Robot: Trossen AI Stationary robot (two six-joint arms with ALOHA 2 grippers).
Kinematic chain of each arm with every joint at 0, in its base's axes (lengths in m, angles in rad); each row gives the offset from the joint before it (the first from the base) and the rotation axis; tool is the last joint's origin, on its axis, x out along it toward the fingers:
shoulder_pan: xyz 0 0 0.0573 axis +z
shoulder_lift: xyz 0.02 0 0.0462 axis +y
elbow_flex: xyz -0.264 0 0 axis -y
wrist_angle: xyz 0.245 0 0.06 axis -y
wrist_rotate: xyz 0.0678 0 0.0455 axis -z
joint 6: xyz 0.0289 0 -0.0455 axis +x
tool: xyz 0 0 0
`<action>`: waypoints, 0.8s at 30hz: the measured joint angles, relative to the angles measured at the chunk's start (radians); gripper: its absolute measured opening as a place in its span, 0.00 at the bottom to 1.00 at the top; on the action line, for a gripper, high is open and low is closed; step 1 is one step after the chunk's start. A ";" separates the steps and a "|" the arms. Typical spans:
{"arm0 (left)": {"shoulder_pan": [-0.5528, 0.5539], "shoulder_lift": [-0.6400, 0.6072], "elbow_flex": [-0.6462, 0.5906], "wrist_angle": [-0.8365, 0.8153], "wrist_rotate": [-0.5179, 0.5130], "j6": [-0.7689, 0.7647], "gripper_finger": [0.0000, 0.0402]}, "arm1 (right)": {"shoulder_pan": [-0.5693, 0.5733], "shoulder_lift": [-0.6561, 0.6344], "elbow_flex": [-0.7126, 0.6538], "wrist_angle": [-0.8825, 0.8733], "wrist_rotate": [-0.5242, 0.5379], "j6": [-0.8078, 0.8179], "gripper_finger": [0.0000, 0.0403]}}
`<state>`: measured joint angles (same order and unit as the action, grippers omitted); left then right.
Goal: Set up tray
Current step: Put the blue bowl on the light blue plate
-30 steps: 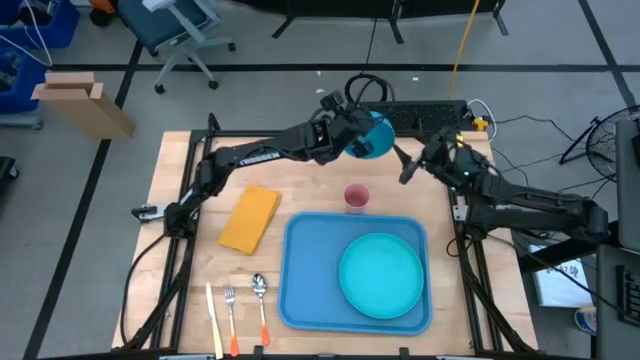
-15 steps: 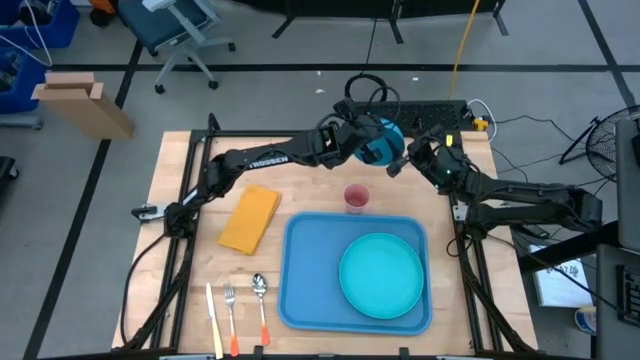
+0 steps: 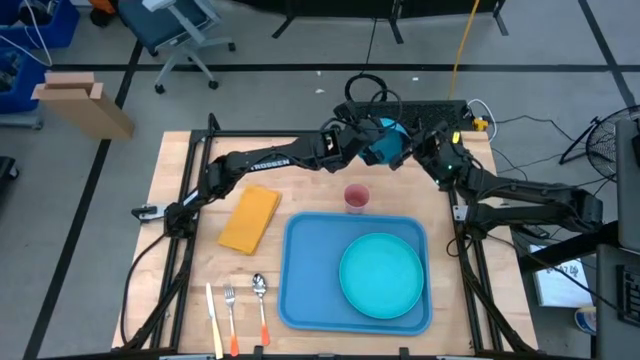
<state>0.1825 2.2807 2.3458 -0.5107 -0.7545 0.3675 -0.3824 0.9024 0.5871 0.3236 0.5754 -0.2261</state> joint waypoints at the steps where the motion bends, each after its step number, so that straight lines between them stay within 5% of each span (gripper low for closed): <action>1: -0.008 0.000 0.000 -0.004 -0.012 0.015 0.14 | 0.000 0.000 0.010 -0.028 -0.005 -0.004 0.03; 11: -0.077 -0.002 0.000 0.065 -0.197 0.264 0.56 | 0.004 0.002 0.027 -0.104 -0.106 -0.008 0.01; 17: -0.143 -0.039 0.000 -0.005 -0.296 0.380 0.67 | -0.008 0.000 0.029 -0.140 -0.109 -0.014 0.01; 20: -0.182 -0.091 0.000 -0.154 -0.295 0.330 0.68 | -0.015 -0.001 0.029 -0.183 -0.108 -0.011 0.01; 24: -0.186 -0.293 0.004 -0.458 -0.108 0.095 0.67 | -0.017 -0.005 0.020 -0.231 -0.142 -0.009 0.01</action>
<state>-0.0030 1.9873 2.3496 -0.9690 -0.8626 0.4627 -0.3997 0.8977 0.6074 0.0930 0.4338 -0.2350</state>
